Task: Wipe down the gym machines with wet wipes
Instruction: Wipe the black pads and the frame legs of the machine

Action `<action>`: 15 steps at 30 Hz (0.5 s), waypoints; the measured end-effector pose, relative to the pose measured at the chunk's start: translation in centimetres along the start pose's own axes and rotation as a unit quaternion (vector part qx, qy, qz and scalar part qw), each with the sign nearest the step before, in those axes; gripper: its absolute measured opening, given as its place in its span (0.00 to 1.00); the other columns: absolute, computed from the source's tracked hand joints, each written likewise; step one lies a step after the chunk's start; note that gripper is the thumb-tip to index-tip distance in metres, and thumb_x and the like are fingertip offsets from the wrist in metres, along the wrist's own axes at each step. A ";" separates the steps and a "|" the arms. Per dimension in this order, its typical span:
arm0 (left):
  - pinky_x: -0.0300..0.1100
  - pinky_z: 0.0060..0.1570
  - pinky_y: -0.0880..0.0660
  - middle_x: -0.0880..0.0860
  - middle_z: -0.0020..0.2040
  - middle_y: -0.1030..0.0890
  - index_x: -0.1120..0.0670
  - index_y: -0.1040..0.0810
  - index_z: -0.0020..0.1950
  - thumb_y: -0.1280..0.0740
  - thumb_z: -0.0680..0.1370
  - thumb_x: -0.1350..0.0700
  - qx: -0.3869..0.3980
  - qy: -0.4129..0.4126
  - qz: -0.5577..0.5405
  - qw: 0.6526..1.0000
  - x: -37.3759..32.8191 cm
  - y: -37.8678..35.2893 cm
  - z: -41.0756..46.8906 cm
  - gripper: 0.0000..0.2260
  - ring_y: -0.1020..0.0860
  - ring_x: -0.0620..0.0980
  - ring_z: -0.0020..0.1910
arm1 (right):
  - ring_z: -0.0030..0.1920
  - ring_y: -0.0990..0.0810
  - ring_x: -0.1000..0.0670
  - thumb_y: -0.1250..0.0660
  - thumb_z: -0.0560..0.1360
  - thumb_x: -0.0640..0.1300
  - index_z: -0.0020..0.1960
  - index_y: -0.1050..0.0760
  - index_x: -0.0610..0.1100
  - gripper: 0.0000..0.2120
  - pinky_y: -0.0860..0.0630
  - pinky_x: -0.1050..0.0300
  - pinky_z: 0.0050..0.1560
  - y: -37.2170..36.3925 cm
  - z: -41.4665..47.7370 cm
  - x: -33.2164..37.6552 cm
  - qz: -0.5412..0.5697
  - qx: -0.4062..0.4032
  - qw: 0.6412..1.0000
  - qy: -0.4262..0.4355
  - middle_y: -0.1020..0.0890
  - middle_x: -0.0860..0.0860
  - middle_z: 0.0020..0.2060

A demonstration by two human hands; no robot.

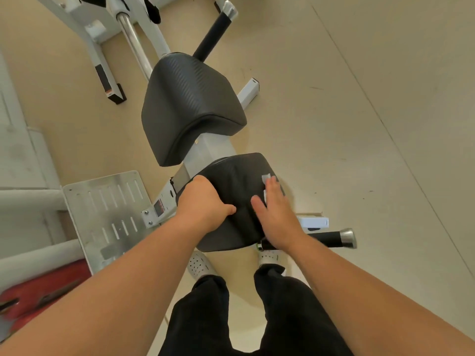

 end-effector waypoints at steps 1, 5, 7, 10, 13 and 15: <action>0.47 0.53 0.25 0.54 0.57 0.23 0.57 0.31 0.64 0.20 0.69 0.43 0.001 0.001 0.001 1.000 0.0 -0.1 0.1 0.33 0.22 0.56 0.58 | 0.82 0.58 0.53 0.51 0.82 0.64 0.84 0.56 0.50 0.35 0.53 0.42 0.82 0.4 1.9 0.7 0.031 -0.005 0.999 -0.022 0.53 0.53 0.83; 0.46 0.48 0.25 0.52 0.54 0.24 0.56 0.31 0.64 0.20 0.68 0.43 -0.005 -0.003 -0.001 1.000 0.5 -0.1 0.5 0.33 0.24 0.53 0.52 | 0.82 0.60 0.53 0.53 0.80 0.66 0.84 0.58 0.49 0.38 0.59 0.45 0.82 0.7 4.0 4.7 -0.002 0.013 0.997 0.070 0.55 0.52 0.84; 0.45 0.47 0.24 0.52 0.55 0.23 0.55 0.31 0.64 0.21 0.69 0.43 -0.001 -0.002 0.001 1.000 0.6 -0.1 0.7 0.32 0.23 0.52 0.51 | 0.81 0.65 0.55 0.54 0.80 0.68 0.84 0.62 0.49 0.40 0.64 0.50 0.80 0.2 0.8 4.9 -0.062 0.030 0.986 0.155 0.61 0.54 0.83; 0.49 0.57 0.23 0.55 0.62 0.23 0.56 0.32 0.68 0.20 0.69 0.43 0.013 0.001 0.016 1.000 0.4 0.0 0.9 0.35 0.23 0.57 0.61 | 0.80 0.67 0.57 0.52 0.82 0.67 0.83 0.65 0.52 0.39 0.65 0.52 0.79 -0.9 -3.9 0.7 -0.099 0.025 0.978 0.179 0.65 0.58 0.82; 0.52 0.61 0.25 0.57 0.65 0.24 0.58 0.33 0.69 0.20 0.68 0.43 0.026 0.004 0.013 1.000 0.0 0.2 1.1 0.38 0.25 0.59 0.65 | 0.81 0.47 0.50 0.50 0.78 0.69 0.81 0.51 0.55 0.37 0.47 0.43 0.81 -0.9 -1.4 -2.3 0.052 -0.007 0.999 -0.012 0.45 0.54 0.81; 0.52 0.62 0.25 0.57 0.66 0.25 0.59 0.34 0.70 0.20 0.68 0.44 0.029 0.004 0.012 1.000 -0.1 0.1 1.2 0.39 0.25 0.60 0.66 | 0.72 0.31 0.46 0.52 0.73 0.73 0.76 0.39 0.52 0.38 0.34 0.36 0.74 0.2 2.7 -1.6 0.120 -0.043 0.985 -0.114 0.30 0.50 0.71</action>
Point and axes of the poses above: each hand's wrist, its own z-axis towards the middle knuckle, its own y-axis out of the back of the hand, x = y × z, the point moved 3 cm from there along z, towards the middle knuckle
